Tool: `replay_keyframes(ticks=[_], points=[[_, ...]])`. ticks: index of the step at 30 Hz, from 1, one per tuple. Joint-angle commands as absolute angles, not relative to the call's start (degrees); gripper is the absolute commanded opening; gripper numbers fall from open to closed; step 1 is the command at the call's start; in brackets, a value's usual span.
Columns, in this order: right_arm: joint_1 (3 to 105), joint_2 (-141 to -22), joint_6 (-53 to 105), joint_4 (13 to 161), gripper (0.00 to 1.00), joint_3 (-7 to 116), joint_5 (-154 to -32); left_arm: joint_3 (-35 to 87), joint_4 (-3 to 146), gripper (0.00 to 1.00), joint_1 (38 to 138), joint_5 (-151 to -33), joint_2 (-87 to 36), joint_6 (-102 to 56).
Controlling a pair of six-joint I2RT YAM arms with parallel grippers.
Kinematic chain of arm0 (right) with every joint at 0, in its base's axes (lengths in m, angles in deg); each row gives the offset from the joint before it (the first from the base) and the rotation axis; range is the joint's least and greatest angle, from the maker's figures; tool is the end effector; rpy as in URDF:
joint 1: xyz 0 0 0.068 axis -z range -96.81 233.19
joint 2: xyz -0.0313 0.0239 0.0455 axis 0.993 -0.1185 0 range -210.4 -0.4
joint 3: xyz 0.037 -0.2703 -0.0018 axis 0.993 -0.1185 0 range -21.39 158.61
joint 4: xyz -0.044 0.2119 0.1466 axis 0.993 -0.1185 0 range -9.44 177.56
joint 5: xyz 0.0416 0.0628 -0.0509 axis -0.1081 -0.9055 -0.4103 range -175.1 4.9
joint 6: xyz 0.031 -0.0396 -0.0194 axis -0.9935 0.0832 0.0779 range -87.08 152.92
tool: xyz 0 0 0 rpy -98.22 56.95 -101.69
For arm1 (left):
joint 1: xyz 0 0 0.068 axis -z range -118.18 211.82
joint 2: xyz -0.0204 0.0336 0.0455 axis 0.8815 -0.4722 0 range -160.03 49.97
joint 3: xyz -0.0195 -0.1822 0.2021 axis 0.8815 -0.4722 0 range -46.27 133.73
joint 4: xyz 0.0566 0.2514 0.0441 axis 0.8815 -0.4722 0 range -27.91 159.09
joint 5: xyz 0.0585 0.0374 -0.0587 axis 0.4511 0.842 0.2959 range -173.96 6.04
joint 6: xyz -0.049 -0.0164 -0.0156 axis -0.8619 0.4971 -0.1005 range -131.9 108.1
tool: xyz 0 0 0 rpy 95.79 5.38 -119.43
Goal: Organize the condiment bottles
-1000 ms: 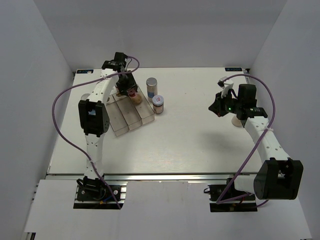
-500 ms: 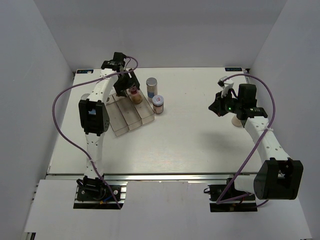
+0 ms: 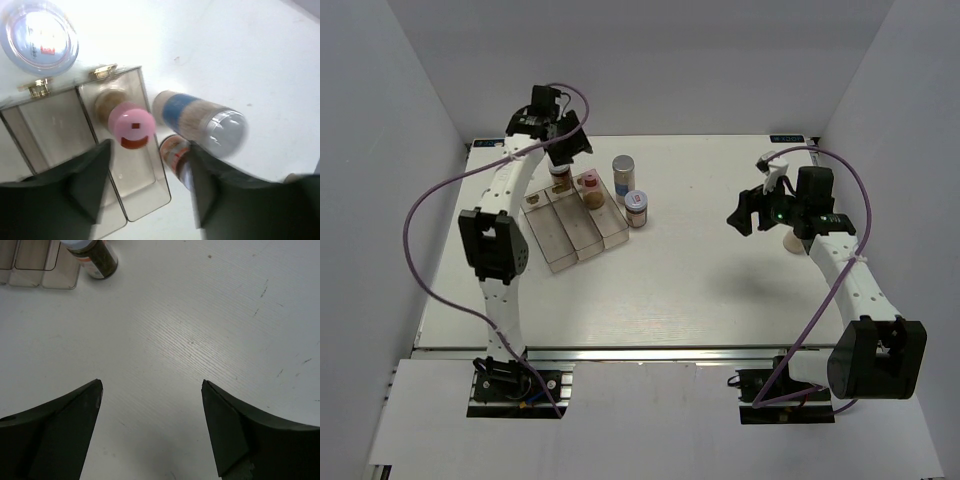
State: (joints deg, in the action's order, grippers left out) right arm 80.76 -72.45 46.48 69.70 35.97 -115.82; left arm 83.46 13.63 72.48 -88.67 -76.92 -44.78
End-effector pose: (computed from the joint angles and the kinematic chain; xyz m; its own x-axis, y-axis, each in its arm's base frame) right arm 0.2780 0.0301 0.3043 -0.4132 -0.2193 -0.8839 -0.5798 0.8118 0.0696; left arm 0.4776 -0.0930 0.3097 -0.7824 -0.4033 -0.4744 -0.2281 0.8946 -0.3844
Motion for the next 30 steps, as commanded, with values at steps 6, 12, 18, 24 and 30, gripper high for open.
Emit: replay_keyframes(ticks=[6,12,18,24,30], points=[[80.6,-73.3,39.4,68.5,0.47,46.8,-96.2,56.6,34.4,0.07,72.2,-91.8,-42.5,-37.5],[81.0,-77.8,36.2,60.0,0.71,51.9,-73.6,28.8,41.7,0.82,72.3,-88.9,-22.6,-37.5],[88.0,-82.7,34.8,57.2,0.87,51.6,-71.2,21.0,37.7,0.94,72.3,-85.3,-12.8,-37.6],[92.3,-87.8,37.0,58.6,0.89,51.6,-74.9,19.5,36.7,0.95,72.2,-86.2,-12.6,-37.6],[93.7,-92.7,38.8,58.0,0.89,54.1,-81.2,18.2,38.0,0.95,72.2,-86.8,-12.8,-39.3]])
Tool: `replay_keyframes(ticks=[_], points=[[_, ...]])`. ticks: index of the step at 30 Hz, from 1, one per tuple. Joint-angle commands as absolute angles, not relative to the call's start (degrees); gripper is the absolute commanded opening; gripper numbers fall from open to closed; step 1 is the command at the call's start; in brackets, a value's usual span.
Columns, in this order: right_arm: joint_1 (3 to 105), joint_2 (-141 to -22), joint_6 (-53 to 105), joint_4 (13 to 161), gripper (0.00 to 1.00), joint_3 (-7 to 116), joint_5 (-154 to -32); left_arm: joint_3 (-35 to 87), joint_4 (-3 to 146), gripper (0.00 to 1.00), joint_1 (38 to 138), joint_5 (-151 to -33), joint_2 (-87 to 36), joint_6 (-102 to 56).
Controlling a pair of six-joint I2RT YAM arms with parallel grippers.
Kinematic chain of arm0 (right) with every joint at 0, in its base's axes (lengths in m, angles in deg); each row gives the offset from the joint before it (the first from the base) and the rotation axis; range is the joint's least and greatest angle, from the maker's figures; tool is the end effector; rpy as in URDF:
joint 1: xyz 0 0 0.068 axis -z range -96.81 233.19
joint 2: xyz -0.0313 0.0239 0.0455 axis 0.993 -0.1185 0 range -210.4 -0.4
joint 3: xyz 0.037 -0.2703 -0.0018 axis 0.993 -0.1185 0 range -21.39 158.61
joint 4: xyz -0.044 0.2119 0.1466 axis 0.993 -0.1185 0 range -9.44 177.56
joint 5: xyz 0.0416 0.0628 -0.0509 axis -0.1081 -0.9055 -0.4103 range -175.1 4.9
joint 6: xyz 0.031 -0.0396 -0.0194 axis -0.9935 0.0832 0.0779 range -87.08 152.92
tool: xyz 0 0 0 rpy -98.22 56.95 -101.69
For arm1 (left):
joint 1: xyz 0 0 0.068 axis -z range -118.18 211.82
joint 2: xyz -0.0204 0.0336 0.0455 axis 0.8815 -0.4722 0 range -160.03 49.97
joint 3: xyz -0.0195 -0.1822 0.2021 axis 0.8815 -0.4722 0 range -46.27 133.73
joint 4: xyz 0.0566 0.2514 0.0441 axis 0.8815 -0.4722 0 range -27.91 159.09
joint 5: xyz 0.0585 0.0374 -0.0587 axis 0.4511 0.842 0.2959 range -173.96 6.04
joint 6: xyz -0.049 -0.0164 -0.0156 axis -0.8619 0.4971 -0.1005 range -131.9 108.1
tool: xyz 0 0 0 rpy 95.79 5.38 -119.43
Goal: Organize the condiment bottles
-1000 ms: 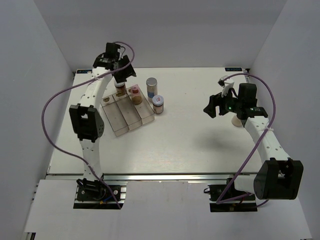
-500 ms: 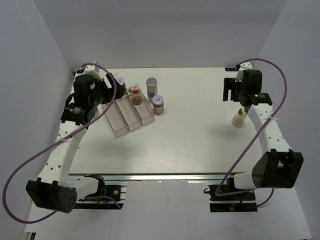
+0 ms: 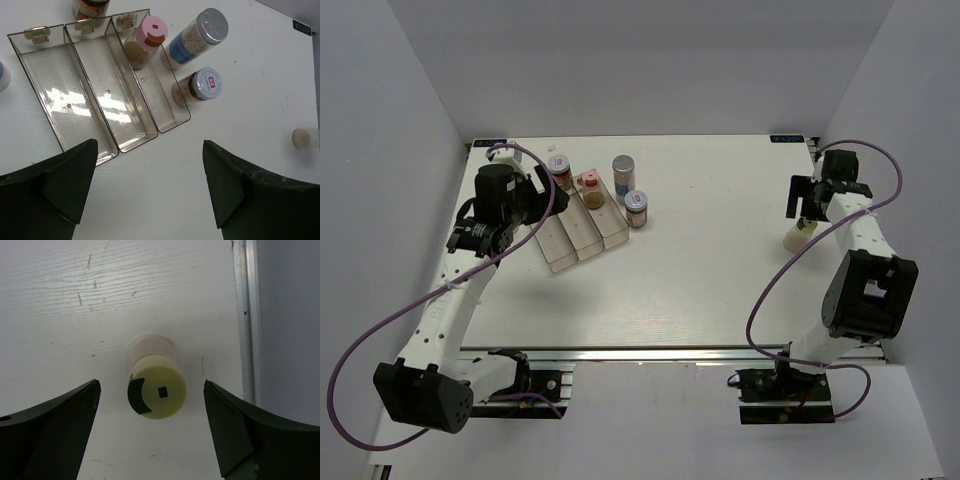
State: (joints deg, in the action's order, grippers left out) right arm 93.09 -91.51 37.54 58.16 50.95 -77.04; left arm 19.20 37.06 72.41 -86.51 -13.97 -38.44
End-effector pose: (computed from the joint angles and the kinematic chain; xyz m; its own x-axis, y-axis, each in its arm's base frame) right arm 0.3432 -0.0648 0.2740 -0.7528 0.0503 -0.6563 0.2022 0.9665 -0.1578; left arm 0.2373 -0.0461 0.3615 -0.5451 -0.3523 -0.7607 -0.0251 0.9139 -0.4052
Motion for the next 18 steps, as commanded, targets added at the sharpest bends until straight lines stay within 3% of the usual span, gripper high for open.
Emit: replay_keyframes(ticks=[1,5,14,16,18], points=[[93.8,-93.6,39.2,57.9,0.89,54.3,-81.8,18.0,38.1,0.95,72.2,-86.9,-12.8,-39.8],[94.2,-96.1,39.6,57.6,0.84,54.5,-81.9,16.9,37.9,0.95,72.2,-86.7,-12.1,-40.6],[95.6,-98.1,39.0,57.7,0.62,54.0,-83.5,17.1,36.3,0.95,72.3,-86.2,-11.8,-40.9],[95.5,-98.0,38.8,57.3,0.56,54.2,-84.0,17.0,36.3,0.95,72.2,-86.2,-11.8,-40.9],[95.6,-97.4,39.7,57.1,0.45,54.0,-85.9,16.9,36.5,0.95,72.2,-86.3,-11.9,-41.0]])
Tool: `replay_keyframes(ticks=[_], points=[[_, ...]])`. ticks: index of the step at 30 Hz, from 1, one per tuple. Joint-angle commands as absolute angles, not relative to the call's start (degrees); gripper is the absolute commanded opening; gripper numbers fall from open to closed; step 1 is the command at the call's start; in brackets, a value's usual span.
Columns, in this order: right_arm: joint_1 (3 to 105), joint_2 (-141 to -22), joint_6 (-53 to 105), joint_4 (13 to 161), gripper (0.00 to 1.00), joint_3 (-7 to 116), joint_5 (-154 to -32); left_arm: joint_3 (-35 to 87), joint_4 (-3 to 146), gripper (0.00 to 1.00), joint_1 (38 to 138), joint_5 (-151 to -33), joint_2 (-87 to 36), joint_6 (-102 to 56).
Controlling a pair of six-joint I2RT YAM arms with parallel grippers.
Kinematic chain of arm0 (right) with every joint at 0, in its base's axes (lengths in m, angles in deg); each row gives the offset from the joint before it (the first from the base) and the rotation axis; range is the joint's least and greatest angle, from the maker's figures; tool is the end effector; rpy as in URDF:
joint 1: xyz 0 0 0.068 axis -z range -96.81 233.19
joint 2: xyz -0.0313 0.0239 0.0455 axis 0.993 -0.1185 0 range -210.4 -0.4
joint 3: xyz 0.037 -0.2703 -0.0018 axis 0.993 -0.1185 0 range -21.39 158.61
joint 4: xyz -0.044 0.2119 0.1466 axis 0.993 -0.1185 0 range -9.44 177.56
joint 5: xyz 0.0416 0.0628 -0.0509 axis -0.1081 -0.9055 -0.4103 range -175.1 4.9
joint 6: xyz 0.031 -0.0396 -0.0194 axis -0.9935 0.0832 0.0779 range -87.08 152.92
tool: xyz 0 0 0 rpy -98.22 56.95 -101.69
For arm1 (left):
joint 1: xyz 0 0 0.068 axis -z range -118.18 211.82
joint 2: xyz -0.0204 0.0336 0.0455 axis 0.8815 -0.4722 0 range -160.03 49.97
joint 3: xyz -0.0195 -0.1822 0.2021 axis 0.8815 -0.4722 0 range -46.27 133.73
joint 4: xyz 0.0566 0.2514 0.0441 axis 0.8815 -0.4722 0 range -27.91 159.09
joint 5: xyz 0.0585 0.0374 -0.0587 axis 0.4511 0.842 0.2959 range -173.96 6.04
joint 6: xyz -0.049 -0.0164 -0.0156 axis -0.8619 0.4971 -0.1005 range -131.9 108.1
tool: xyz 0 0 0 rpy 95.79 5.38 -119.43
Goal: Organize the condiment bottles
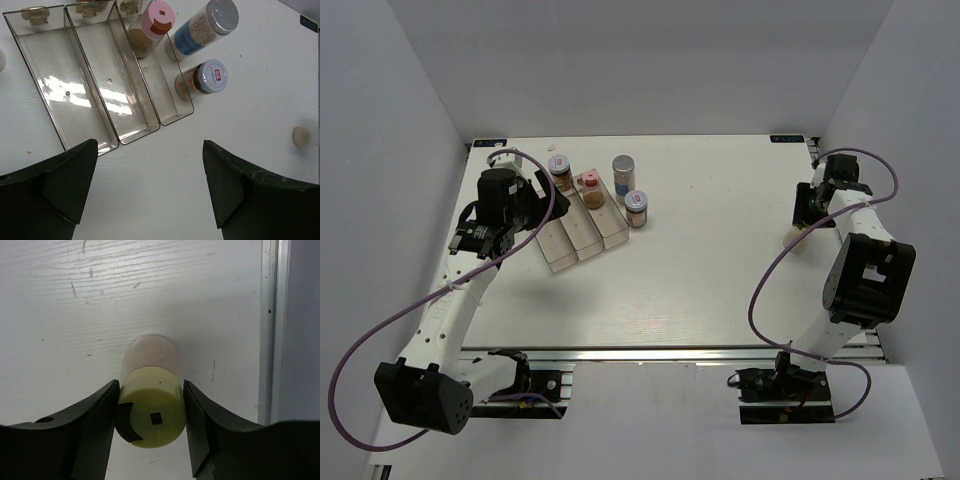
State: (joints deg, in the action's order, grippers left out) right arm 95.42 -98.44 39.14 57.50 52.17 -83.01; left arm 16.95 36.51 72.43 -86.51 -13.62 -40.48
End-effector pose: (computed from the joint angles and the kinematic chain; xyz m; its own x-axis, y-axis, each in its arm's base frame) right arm 0.3598 -0.0792 0.2387 -0.8166 0.0661 -0.5735 0.1446 0.9852 -0.0923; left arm 0.2354 -0.0458 0.3487 -0.5750 -0.3786 -0.7253 -0.0621 0.9041 -0.4227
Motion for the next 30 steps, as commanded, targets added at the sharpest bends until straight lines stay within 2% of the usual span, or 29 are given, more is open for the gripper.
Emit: replay_keyframes(ticks=[1,2,4,5,7,8,10,11,14,15,17,21,25,30], points=[[95.5,-96.9,40.2,56.7,0.38,54.2,-87.1,17.0,36.6,0.95,72.2,-86.3,-11.8,-41.1],[95.6,-96.4,40.7,55.9,0.27,54.4,-89.5,17.1,36.5,0.95,72.3,-86.3,-11.9,-41.1],[95.6,-94.8,45.1,53.0,0.17,55.5,-94.8,17.4,36.2,0.95,72.2,-86.2,-11.9,-41.1],[95.6,-94.4,48.4,51.0,0.13,56.3,-104.3,17.5,36.1,0.95,72.3,-86.2,-11.9,-41.1],[95.4,-92.9,62.7,45.8,0.08,59.1,-116.6,17.8,35.9,0.95,72.3,-85.8,-12.1,-40.9],[95.3,-92.5,68.5,38.6,0.06,60.1,-128.6,18.0,35.8,0.95,72.2,-85.6,-12.1,-40.8],[92.9,-91.7,85.1,27.9,0.05,62.7,-136.7,18.2,35.7,0.95,72.3,-85.5,-12.4,-40.5],[91.3,-91.4,90.1,24.8,0.01,63.3,-137.6,18.6,35.6,0.95,72.3,-85.5,-12.6,-40.5],[83.6,-90.0,101.8,19.0,0.0,63.8,-137.7,19.4,35.3,0.95,72.2,-85.7,-13.5,-40.1],[77.9,-89.5,102.2,19.1,0.0,63.7,-137.0,19.6,35.3,0.95,72.2,-85.8,-13.6,-39.9],[72.9,-89.4,99.0,21.9,0.0,64.3,-136.3,19.8,35.0,0.95,72.2,-85.5,-13.8,-39.8],[61.8,-91.7,80.0,35.7,0.0,67.5,-134.5,20.5,34.5,0.95,72.2,-84.8,-13.2,-39.8],[55.6,-97.2,62.7,51.6,0.0,73.7,-126.3,20.4,33.8,0.95,72.3,-82.7,-11.7,-40.1],[48.9,-109.8,51.4,58.1,0.0,88.5,-120.0,20.1,32.8,0.95,72.2,-81.4,-9.6,-40.9]])
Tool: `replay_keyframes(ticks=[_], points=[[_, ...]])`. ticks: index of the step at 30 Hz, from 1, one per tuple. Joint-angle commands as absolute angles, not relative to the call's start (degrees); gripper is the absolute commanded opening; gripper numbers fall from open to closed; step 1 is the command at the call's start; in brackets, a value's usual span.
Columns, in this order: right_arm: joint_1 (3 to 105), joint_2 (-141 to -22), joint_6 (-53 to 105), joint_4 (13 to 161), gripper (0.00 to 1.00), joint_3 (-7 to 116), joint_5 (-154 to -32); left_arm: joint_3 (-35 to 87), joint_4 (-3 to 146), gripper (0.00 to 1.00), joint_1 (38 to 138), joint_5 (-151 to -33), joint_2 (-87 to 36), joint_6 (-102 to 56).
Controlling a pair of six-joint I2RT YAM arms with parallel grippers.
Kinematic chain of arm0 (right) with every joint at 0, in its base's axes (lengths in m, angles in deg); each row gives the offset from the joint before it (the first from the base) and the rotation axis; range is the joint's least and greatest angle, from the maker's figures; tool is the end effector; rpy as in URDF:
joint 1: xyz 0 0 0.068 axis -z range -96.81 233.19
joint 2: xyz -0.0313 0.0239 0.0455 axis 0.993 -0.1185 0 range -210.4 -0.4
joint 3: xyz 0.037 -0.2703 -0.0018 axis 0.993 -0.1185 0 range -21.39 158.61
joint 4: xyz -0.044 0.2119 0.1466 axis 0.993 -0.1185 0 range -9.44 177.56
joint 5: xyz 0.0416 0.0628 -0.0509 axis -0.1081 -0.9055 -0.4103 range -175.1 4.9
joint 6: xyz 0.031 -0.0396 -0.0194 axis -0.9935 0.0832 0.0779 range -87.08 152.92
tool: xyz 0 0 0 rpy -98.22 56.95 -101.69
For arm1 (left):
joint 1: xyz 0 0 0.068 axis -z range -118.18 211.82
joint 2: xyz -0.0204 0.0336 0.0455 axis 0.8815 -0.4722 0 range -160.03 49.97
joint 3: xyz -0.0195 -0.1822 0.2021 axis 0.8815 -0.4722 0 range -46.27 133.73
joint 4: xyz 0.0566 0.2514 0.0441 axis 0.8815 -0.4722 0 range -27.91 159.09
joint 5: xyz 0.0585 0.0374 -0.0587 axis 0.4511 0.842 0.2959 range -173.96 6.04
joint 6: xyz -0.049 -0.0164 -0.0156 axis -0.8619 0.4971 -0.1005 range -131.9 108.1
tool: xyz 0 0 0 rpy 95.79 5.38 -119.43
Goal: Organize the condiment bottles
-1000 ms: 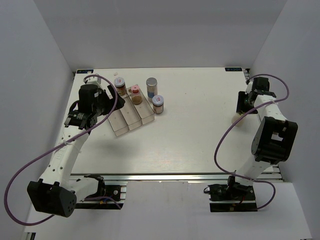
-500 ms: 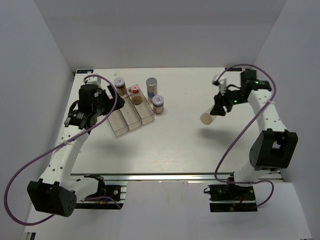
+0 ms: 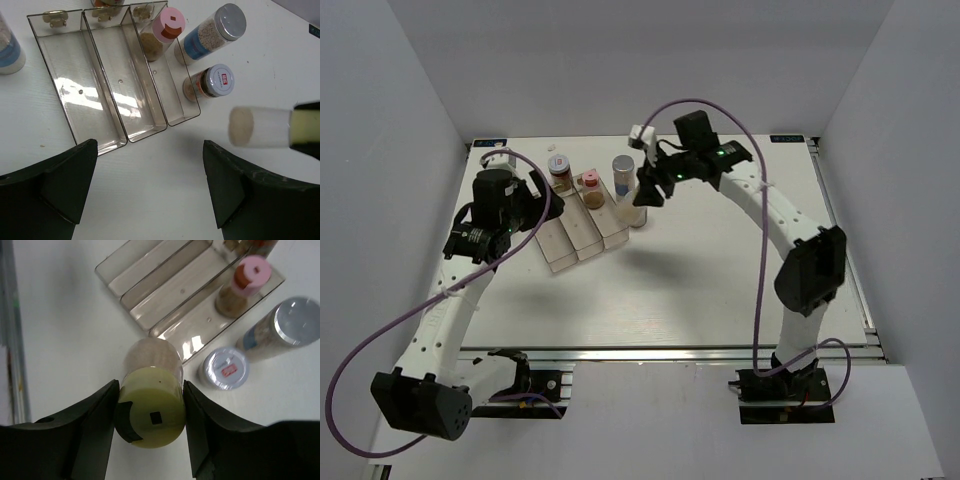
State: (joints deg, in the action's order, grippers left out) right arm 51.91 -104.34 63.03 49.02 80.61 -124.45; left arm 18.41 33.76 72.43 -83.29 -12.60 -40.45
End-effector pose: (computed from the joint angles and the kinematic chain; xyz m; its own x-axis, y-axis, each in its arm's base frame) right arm 0.3367 0.2311 0.3554 -0.0718 -0.4975 -0.8645 -0.9822 0.1859 -0.0254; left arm 0.2287 -0.0425 0.3567 -0.5563 -0.3821 -0.7379 -0.1042 0.9131 -0.3942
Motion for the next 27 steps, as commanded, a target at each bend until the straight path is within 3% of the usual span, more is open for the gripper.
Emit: replay_keyframes(ticks=[1,9,27], points=[[48.1,-111.6,50.8,58.7,0.0,90.8,-118.5,20.0,32.3,0.95,72.2,-81.2,-9.3,-41.0],[42.9,-123.1,47.6,64.5,0.0,97.9,-108.9,19.2,30.6,0.95,72.2,-80.1,-6.6,-42.0],[42.6,-128.4,51.9,65.4,0.0,96.0,-100.2,17.8,30.8,0.97,72.2,-81.3,-7.8,-42.3]])
